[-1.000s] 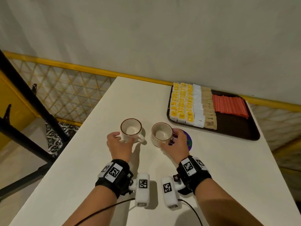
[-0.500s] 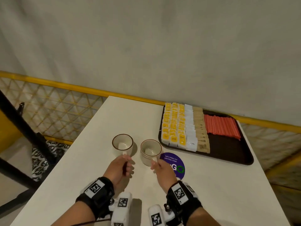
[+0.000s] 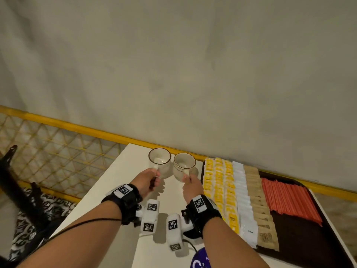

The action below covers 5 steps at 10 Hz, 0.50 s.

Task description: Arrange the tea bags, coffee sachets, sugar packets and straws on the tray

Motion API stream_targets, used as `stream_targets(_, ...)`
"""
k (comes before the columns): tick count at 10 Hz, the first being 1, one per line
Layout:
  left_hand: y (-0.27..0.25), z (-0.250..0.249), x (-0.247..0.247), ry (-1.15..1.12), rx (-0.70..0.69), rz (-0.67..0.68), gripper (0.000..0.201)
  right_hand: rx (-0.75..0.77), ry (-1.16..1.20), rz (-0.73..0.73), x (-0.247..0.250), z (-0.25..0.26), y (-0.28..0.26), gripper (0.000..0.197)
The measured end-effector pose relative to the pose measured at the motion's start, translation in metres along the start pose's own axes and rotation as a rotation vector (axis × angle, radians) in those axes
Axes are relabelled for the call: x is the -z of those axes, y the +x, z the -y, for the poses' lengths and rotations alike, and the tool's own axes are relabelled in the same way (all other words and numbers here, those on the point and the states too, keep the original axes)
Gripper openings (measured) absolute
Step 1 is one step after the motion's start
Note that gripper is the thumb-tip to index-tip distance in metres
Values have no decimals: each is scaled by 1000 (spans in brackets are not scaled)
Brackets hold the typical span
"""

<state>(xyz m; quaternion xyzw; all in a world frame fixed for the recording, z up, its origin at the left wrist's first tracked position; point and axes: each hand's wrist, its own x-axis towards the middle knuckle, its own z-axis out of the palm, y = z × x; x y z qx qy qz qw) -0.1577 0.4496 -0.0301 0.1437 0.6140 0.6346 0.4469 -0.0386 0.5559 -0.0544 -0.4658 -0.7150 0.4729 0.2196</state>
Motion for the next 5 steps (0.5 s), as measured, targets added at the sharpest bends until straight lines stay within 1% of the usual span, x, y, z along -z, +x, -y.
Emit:
stream_targets(1,15,1,2,-19,18,-11,29,-23,1,-37,-8,-4,13,24)
stream_targets(2,28,3,8,-66,92,-5,27,-50,-6,-83,-11,-8,20,22)
stream_targets(3,33,5,15,-107,148,6,26,-101,53,-59,-19,-10,18,25)
stream_targets(4,38,1,16,-107,141,7,27,-117,107,-37,-18,-6,21,25)
stream_targets(5,36,6,24,-112,124,-57,18,-177,169,-101,-10,0,10,25)
